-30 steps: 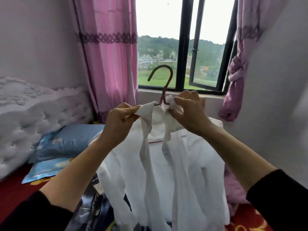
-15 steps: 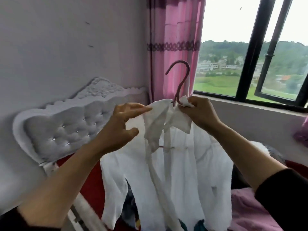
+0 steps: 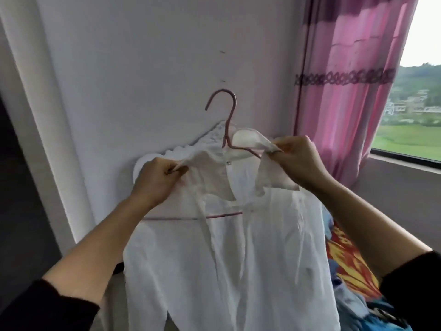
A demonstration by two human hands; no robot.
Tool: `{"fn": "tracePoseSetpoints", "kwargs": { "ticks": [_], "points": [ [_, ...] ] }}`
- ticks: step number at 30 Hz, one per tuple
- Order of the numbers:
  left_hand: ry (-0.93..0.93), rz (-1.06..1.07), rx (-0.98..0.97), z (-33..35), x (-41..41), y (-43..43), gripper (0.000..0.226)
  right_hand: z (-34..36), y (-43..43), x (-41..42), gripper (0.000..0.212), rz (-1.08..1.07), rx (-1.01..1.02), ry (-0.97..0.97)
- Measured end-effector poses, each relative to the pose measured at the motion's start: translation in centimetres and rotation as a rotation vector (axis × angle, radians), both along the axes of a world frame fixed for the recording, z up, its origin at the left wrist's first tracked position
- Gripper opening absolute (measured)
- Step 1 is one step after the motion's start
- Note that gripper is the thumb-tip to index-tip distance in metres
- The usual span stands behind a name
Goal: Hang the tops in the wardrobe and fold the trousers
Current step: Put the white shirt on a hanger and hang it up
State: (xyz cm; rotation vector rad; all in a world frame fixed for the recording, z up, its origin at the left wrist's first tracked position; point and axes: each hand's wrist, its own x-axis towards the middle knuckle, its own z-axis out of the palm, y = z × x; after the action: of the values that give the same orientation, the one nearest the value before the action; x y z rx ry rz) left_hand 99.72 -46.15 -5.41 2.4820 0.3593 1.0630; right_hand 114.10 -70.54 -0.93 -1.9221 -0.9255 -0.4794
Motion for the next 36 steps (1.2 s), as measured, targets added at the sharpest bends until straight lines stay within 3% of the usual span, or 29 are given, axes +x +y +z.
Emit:
{"fn": "tracePoseSetpoints", "kwargs": {
  "ticks": [3,5,7,12,14,18,21,24,36],
  "points": [
    [-0.005,0.104,0.000,0.3,-3.8,5.5,0.053,0.3,5.6,-3.4,0.016,0.318,0.058,0.171],
    [-0.001,0.143,-0.024,0.5,-6.3,9.0,0.054,0.2,9.5,-5.6,0.022,0.462,-0.098,0.184],
    [0.018,0.167,-0.036,0.6,-8.7,12.3,0.053,0.0,13.5,-7.5,0.016,0.524,-0.228,0.162],
    [0.077,0.241,-0.023,0.6,-14.5,19.5,0.037,1.1,24.0,-11.0,0.021,0.379,0.026,-0.036],
    [0.082,0.272,-0.033,0.9,-16.5,22.1,0.035,1.7,28.7,-12.6,0.033,0.406,-0.096,-0.071],
    [0.039,0.318,-0.070,1.4,-20.2,27.5,0.033,3.1,37.5,-15.7,0.013,0.562,-0.236,0.007],
    [0.009,0.348,-0.115,1.5,-22.5,30.9,0.021,4.1,42.2,-17.2,0.015,0.639,-0.294,-0.017],
    [0.000,0.377,-0.140,1.4,-24.4,34.8,0.026,4.8,47.2,-19.1,0.019,0.687,-0.377,-0.058],
    [0.162,0.499,-0.116,2.6,-25.5,54.7,0.033,6.8,68.5,-23.8,0.022,0.641,-0.407,-0.204]
  ]
}}
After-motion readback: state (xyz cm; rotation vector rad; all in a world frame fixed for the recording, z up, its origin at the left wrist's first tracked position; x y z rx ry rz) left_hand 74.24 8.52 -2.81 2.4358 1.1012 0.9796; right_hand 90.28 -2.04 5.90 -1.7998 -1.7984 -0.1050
